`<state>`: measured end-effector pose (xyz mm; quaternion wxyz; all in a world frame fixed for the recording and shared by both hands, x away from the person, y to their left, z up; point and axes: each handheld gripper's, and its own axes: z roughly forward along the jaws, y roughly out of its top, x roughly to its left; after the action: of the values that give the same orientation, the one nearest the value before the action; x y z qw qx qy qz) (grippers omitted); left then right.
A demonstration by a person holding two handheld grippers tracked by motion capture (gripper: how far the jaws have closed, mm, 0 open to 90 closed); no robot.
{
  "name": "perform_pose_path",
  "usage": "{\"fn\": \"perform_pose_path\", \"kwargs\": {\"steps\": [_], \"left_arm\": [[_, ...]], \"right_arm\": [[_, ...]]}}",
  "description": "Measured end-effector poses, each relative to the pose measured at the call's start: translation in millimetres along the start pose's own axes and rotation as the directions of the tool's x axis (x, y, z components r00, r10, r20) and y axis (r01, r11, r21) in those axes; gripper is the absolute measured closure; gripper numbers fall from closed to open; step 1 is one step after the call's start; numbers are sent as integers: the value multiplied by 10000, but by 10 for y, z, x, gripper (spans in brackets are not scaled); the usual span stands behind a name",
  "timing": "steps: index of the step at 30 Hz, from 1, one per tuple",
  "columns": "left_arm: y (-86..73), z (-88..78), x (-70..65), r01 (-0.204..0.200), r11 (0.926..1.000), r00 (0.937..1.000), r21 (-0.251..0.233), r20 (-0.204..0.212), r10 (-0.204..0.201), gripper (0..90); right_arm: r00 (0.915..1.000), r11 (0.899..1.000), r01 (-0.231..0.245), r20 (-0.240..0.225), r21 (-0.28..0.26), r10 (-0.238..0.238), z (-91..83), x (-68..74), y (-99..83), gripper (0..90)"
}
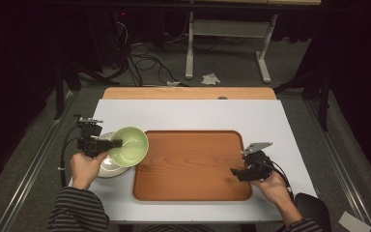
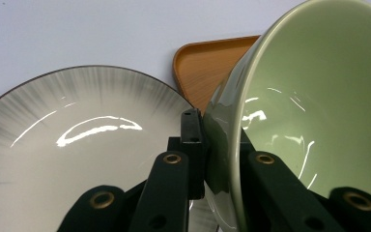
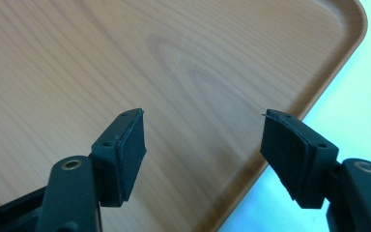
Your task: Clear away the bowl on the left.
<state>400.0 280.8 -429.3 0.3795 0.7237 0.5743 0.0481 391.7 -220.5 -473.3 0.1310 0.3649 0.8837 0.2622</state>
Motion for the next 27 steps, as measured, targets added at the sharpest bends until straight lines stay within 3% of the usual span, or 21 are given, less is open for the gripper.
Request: {"fn": "perform_pose_path", "kwargs": {"steps": [27], "left_arm": [[104, 191, -383, -837, 9960, 9948, 325, 610, 816, 840]], "right_arm": [[10000, 10000, 43, 17, 29, -43, 2, -12, -4, 341]]}}
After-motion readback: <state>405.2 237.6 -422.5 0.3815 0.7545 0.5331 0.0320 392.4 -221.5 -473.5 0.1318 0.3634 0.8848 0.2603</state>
